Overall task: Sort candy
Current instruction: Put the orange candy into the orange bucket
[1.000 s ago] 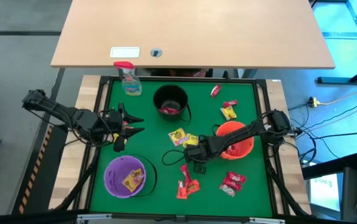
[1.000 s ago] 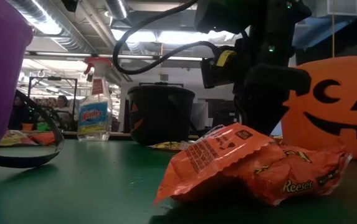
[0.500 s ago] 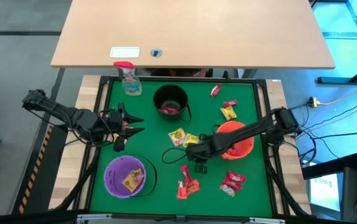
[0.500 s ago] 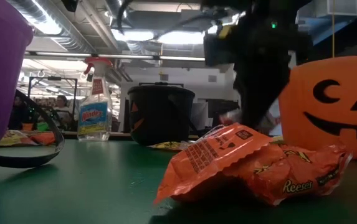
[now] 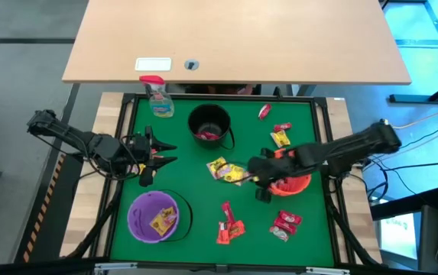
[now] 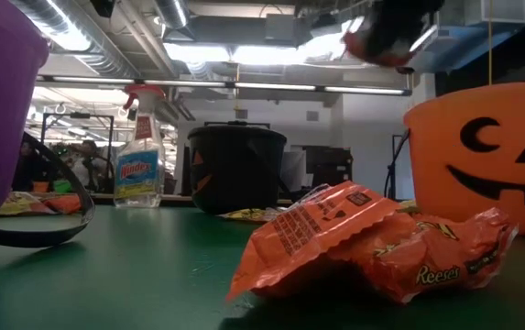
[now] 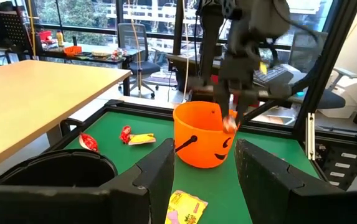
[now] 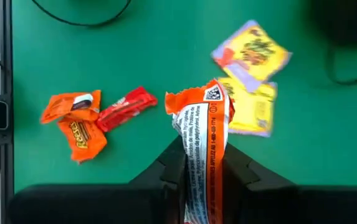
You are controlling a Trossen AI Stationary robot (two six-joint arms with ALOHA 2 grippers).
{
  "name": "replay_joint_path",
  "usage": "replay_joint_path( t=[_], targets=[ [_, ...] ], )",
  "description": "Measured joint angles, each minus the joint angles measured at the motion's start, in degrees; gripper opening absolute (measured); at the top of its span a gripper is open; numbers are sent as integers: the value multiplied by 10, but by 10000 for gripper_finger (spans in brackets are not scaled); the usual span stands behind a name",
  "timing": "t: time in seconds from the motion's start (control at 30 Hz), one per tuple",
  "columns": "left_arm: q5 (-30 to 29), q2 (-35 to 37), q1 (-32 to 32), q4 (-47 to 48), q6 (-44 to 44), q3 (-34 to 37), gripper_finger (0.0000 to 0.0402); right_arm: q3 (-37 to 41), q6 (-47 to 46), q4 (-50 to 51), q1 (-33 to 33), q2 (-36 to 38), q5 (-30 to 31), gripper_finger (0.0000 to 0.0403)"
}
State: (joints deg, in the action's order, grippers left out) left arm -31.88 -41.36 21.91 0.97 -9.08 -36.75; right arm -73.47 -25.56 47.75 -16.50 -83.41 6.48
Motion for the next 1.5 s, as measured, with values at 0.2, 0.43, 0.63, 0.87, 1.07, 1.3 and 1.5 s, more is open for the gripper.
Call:
replay_joint_path(
  t=[0.2,0.43,0.63,0.87,1.07,1.3,1.5],
  targets=[
    [0,-2,0,0,0,0,156,0,-61,134,0,72,21,58],
    [0,-6,0,4,-12,0,156,1,-148,295,0,86,30,58],
    [0,-7,0,12,-14,0,156,14,-169,318,0,84,26,58],
    [0,-7,0,11,-29,0,156,30,-182,319,0,84,-1,58],
    [0,-7,0,12,-31,0,156,31,-191,319,0,84,-1,58],
    [0,-7,0,12,-44,0,156,31,-191,318,0,84,7,85],
    [0,-7,0,12,-45,0,156,31,-191,318,0,84,24,147]
  ],
)
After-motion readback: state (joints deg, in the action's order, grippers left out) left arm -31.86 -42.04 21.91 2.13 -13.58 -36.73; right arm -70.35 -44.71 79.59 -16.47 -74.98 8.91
